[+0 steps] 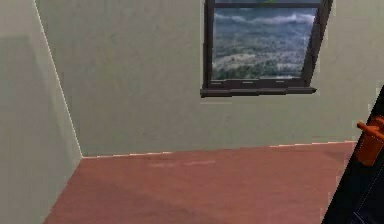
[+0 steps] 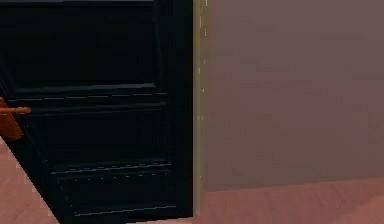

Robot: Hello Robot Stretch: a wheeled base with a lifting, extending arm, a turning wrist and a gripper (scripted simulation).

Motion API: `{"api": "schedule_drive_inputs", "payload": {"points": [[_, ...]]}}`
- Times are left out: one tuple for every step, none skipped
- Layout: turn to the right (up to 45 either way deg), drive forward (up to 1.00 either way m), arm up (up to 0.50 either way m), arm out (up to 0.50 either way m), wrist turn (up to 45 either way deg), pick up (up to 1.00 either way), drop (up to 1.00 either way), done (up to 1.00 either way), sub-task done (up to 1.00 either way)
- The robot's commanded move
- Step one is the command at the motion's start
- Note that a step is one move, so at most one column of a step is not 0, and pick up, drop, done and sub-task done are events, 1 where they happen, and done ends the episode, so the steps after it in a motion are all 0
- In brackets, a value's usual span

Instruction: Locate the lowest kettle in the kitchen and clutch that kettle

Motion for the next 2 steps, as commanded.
{"api": "schedule_drive_inputs", "payload": {"points": [[0.0, 1.0, 0.0, 0.0, 0.0, 0.0, 0.0, 0.0, 0.0], [36.0, 0.0, 0.0, 0.0, 0.0, 0.0, 0.0, 0.0, 0.0]]}}
